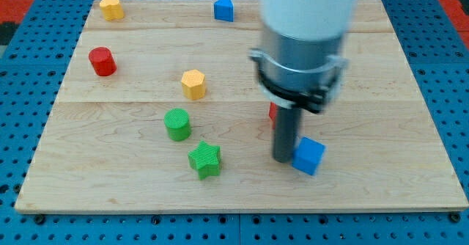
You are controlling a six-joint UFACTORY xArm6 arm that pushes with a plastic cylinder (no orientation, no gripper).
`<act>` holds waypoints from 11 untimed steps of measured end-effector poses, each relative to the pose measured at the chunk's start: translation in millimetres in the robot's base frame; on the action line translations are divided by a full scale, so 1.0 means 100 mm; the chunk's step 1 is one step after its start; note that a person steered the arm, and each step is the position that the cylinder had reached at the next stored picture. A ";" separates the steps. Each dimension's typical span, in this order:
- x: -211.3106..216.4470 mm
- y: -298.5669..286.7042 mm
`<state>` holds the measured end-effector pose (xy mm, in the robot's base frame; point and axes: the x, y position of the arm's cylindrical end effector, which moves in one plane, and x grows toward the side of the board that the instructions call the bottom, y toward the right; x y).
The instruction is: Drag the blue triangle diagonally top left to the yellow hexagon
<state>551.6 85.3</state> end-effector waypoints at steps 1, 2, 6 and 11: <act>0.21 0.55; -0.06 0.51; -3.42 1.05; -2.46 -1.74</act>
